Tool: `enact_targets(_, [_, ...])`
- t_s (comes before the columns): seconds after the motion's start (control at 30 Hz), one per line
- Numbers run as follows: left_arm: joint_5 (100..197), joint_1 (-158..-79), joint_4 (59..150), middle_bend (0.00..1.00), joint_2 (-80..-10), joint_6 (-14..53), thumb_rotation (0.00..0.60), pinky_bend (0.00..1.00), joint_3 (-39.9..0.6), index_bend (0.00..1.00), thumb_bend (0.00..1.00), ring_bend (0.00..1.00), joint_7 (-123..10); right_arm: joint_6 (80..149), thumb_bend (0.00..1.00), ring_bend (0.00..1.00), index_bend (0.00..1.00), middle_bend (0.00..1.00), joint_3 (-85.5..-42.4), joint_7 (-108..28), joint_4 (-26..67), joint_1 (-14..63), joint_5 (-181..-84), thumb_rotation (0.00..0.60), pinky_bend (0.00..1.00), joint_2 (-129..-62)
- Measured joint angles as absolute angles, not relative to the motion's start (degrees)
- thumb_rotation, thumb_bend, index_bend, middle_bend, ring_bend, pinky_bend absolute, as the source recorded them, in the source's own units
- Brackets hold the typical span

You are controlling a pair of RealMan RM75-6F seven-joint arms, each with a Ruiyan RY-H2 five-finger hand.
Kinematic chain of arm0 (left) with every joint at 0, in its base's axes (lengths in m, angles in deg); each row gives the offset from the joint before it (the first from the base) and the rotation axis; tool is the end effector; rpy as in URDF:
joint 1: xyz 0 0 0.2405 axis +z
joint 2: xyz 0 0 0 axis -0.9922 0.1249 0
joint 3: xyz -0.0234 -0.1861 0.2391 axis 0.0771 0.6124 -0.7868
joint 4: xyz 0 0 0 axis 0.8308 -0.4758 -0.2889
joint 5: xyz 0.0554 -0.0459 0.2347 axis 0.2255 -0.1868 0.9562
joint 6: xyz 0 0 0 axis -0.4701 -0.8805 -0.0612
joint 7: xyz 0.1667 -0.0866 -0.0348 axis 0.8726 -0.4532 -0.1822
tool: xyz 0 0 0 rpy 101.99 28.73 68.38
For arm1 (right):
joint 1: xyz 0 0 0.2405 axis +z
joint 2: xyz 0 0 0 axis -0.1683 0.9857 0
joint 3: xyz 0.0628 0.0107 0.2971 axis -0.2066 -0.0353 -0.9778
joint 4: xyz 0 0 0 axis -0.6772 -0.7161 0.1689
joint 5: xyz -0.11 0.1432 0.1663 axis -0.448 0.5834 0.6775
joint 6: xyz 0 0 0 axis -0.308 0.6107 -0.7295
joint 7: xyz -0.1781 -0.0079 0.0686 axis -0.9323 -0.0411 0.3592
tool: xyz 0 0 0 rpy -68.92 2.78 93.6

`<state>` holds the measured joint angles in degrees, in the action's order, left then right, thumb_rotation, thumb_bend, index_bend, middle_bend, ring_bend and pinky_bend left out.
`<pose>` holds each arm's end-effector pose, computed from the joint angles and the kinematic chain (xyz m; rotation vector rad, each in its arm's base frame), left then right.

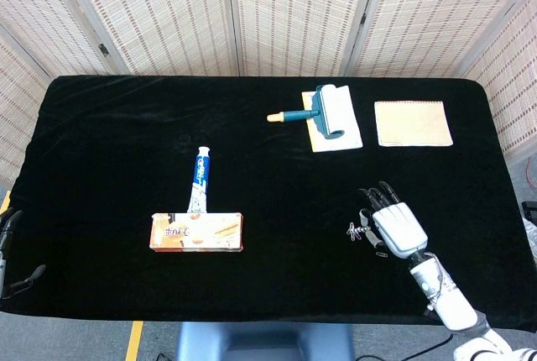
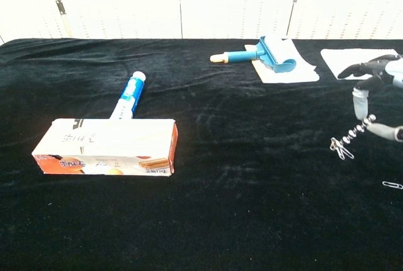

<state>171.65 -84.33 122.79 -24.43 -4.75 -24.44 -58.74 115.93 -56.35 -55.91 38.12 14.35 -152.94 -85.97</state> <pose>-0.3874 0.2150 0.1759 -1.2920 -0.8728 -0.8765 -0.2781 -0.3294 0.0229 1.8330 -0.8260 0.8469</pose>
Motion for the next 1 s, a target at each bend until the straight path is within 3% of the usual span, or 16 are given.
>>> enact_targets(0.53, [171.3, -84.4, 122.6, 0.07, -24.3, -4.4, 0.600, 0.03, -24.4, 0.00, 0.26, 0.05, -59.1, 109.2, 0.59, 0.14, 0.90, 0.15, -65.6, -55.3, 30.4, 21.0, -139.5, 0.600, 0.00, -89.7])
enact_targets(1.0, [171.6, -84.3, 122.2, 0.07, -24.2, -4.8, 0.600, 0.03, -24.3, 0.00, 0.26, 0.05, -60.3, 108.6, 0.59, 0.14, 0.90, 0.16, -66.3, -55.1, 26.3, 22.9, -136.9, 0.600, 0.00, -92.1])
